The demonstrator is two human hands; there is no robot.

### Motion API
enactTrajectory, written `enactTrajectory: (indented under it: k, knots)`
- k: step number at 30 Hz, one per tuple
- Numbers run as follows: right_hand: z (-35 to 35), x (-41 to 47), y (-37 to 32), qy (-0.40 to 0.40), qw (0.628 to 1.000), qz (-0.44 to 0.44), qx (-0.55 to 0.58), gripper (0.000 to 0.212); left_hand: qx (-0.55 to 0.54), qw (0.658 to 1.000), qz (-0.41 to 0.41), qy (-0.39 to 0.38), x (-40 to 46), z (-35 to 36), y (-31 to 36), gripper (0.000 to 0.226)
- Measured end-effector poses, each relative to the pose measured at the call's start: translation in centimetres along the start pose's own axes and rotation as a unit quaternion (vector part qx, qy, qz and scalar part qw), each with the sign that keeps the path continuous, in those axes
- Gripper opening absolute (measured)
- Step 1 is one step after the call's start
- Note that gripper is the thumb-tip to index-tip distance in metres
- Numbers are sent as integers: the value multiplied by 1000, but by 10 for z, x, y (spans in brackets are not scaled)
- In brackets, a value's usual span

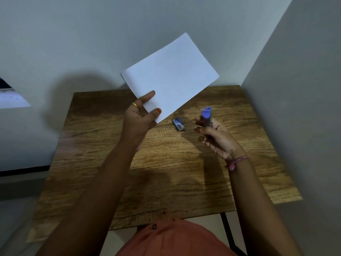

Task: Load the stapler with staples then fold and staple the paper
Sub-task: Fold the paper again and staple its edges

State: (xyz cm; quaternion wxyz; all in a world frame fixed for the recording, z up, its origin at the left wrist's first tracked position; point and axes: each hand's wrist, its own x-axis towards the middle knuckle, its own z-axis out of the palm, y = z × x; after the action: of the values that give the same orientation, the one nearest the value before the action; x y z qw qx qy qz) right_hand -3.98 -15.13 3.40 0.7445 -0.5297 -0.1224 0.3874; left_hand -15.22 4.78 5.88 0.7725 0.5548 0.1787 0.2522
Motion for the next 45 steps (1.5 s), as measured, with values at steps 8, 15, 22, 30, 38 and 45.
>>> enactTrajectory:
  k: [8,15,22,30,38,45]
  knots:
    - [11,-3,-4,10,1000,-8,-5,42,6,1000,-3,8,-2,13,2,45]
    - [31,-8,-14,-26,1000,-2,17,58,8,1000,24,-11,-1,25,8,46]
    - [51,-16,-22,23,999,-34,-15,52,138,987,81,-30,-1,33,13,48]
    - [61,-19,-23,63,997,-29,35,35,269,953,119,-65,-3,36,26,49]
    - [68,-12,-19,12,992,-2,126,24,294,941,114,-122,-4,35,41,48]
    - [69,-5,-18,10,993,-1,117,27,292,939,134,-124,-2,33,42,48]
